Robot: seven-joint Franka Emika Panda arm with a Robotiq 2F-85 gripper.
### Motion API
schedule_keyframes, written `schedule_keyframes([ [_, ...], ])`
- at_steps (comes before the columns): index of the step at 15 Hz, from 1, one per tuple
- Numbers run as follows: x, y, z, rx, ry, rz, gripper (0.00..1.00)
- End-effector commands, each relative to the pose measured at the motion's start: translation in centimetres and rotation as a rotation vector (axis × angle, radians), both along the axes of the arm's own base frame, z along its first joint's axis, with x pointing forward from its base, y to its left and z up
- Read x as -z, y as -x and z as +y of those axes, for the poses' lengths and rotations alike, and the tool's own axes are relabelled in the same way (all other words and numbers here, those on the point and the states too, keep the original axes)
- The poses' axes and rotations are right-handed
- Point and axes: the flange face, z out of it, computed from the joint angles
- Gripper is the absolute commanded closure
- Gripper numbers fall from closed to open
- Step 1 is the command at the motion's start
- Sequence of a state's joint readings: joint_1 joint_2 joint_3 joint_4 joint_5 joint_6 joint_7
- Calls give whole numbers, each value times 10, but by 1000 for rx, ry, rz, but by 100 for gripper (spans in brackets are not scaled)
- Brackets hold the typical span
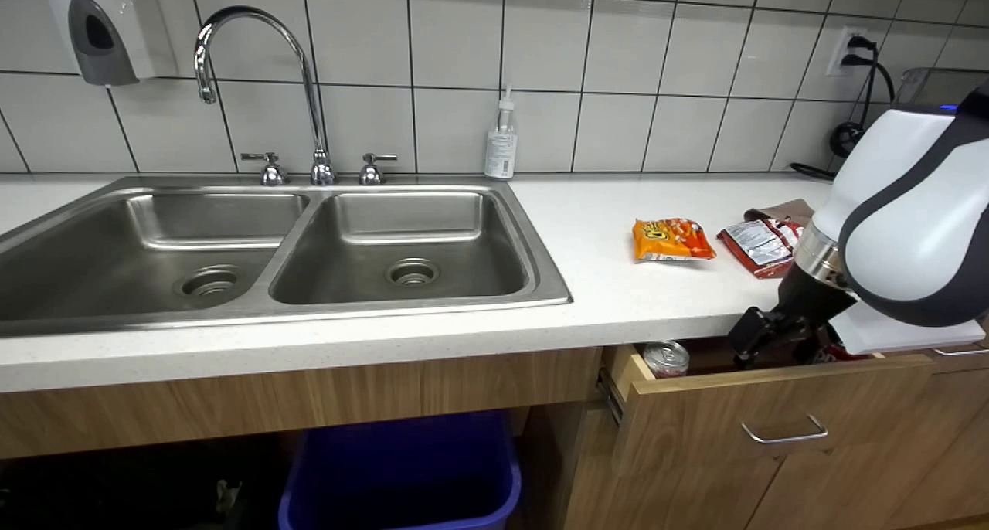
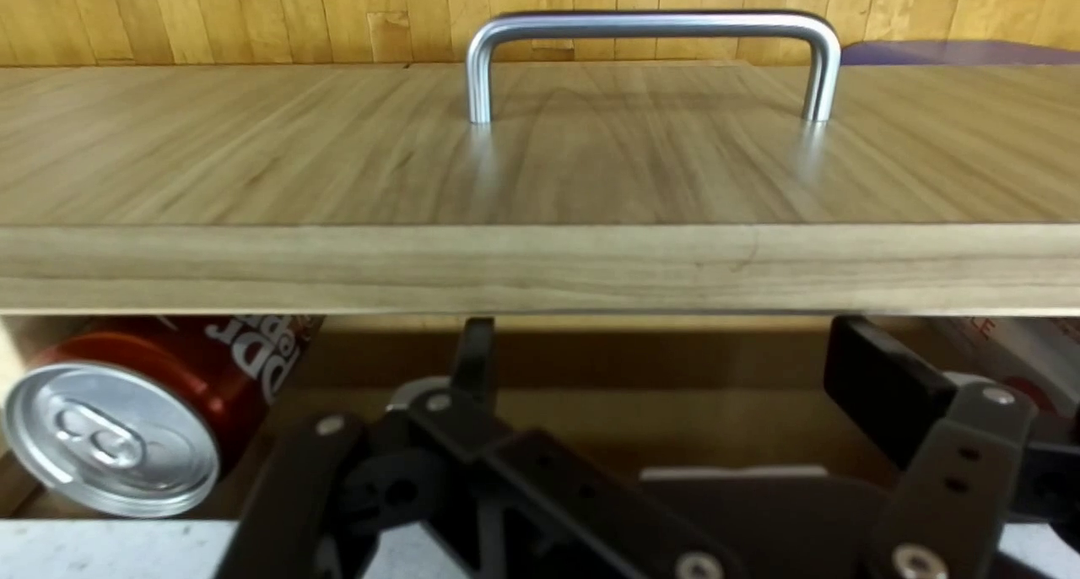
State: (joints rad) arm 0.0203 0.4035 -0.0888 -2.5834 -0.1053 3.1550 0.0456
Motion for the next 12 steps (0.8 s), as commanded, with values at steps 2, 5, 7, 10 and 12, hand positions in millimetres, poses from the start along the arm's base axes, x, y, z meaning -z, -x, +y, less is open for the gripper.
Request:
schedule_keyframes([
  [2,7,24,4,-32,-3,44,0],
  [5,7,32,6,-36,-4,53,0],
  [7,7,37,6,-32,-1,56,0],
  [10,9,47,9,-41,-10,72,0],
  [12,10,54,10,-43,-10,83,0],
])
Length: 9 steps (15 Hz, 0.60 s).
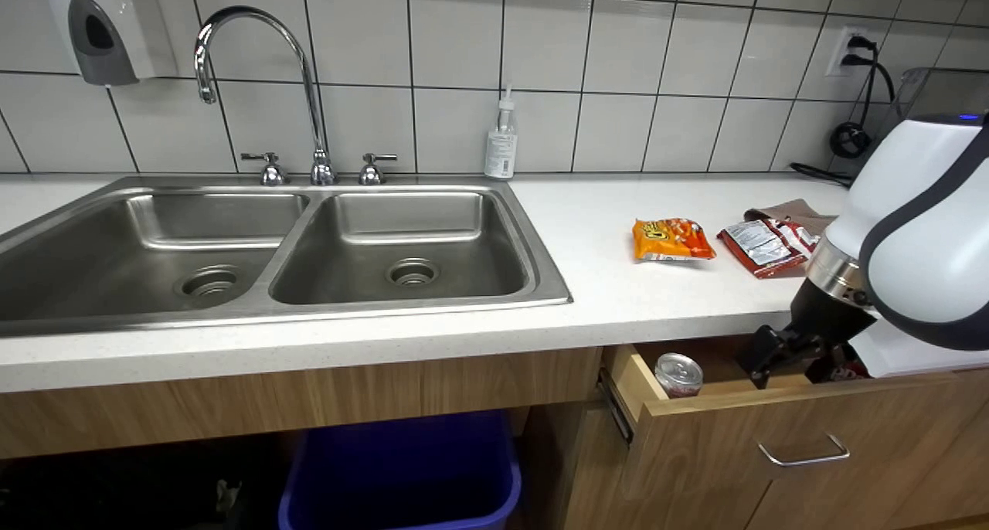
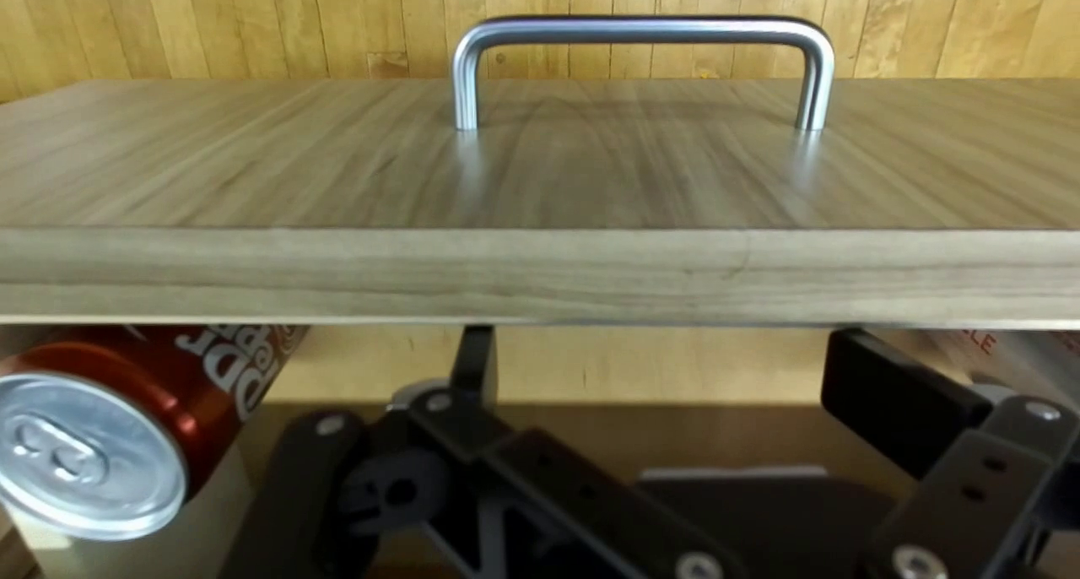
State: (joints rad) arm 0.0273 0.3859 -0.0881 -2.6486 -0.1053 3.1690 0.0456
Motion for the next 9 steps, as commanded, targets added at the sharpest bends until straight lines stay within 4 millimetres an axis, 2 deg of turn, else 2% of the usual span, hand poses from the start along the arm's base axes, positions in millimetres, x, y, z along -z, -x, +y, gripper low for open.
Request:
schedule_keyframes([
  [1,4,33,5,-36,-4,53,0],
  [9,8,63,11,-62,-4,102,0],
])
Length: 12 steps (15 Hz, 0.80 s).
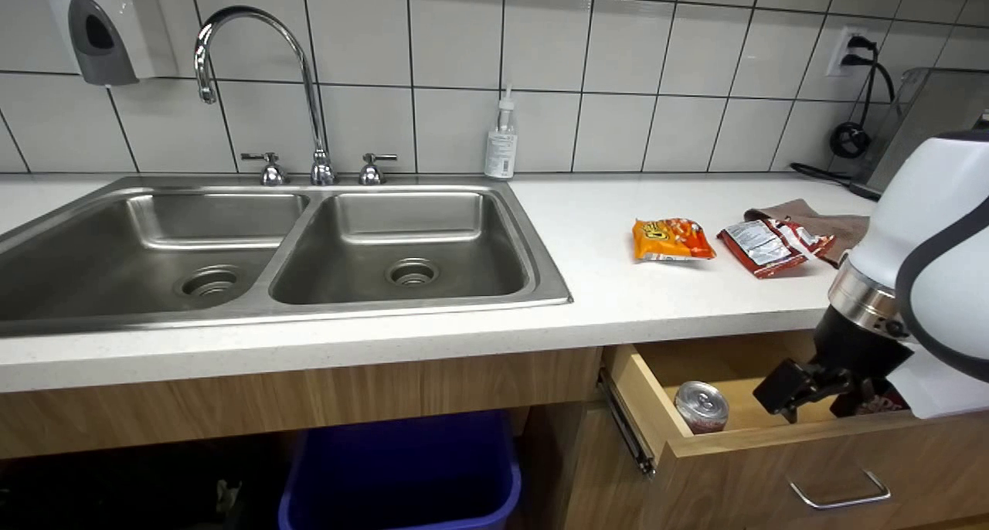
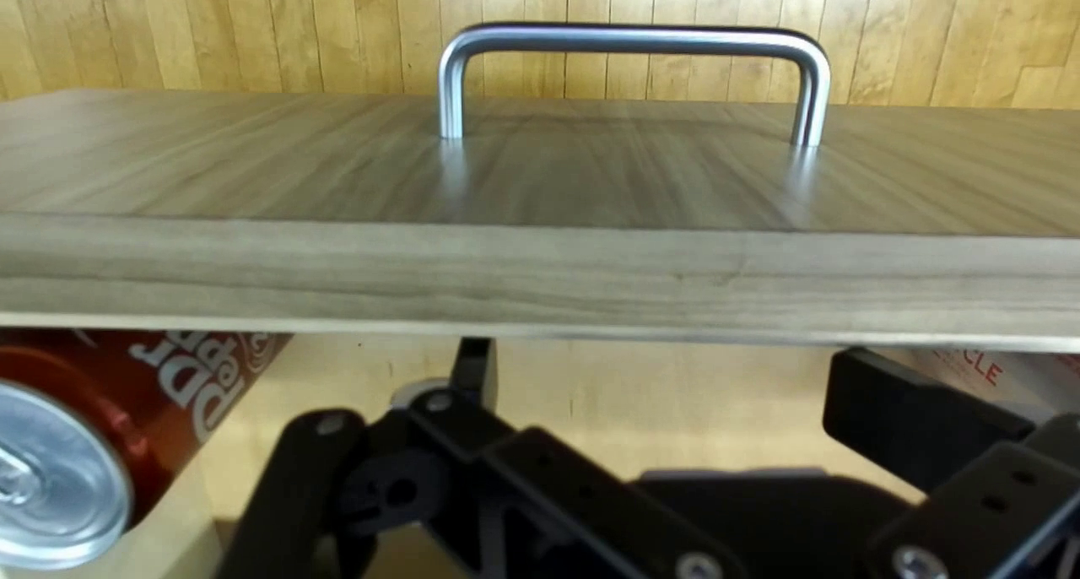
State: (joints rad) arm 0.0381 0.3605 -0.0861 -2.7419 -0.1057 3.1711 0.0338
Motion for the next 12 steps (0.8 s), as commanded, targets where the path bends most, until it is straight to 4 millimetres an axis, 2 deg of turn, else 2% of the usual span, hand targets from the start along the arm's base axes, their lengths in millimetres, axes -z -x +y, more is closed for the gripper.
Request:
schedule_keyframes([
  [1,0,29,6,-47,-1,44,0],
  [2,1,32,7,-52,0,49,0],
  [3,8,17,8,-56,1,56,0],
  [12,1,15,10,-64,-1,32,0],
])
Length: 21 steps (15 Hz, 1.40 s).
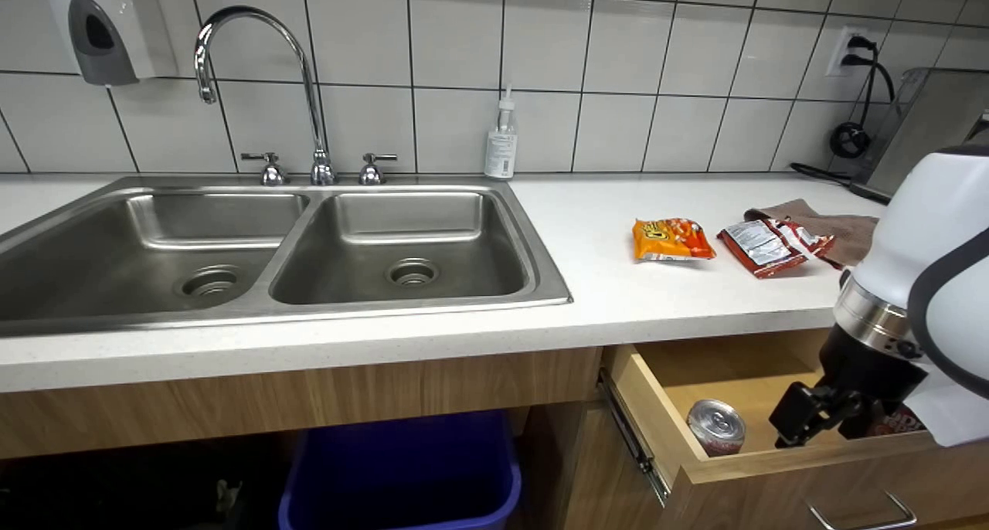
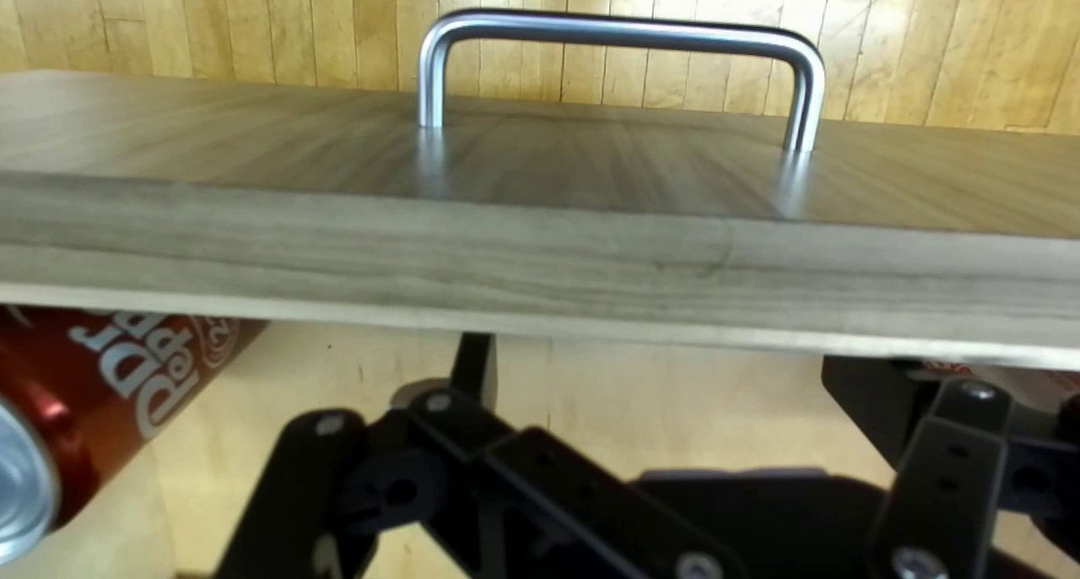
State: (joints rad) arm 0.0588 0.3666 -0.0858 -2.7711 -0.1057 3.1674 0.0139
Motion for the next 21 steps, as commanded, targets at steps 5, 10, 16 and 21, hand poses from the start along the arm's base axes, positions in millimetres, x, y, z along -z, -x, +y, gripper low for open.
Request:
schedule_keyframes([
  [5,-13,-3,0,-19,-3,-20,0],
  [10,-18,-5,-1,-20,-3,-25,0],
  [16,-37,-12,-3,-19,6,-43,0],
  [21,-55,-18,-3,-22,8,-46,0],
])
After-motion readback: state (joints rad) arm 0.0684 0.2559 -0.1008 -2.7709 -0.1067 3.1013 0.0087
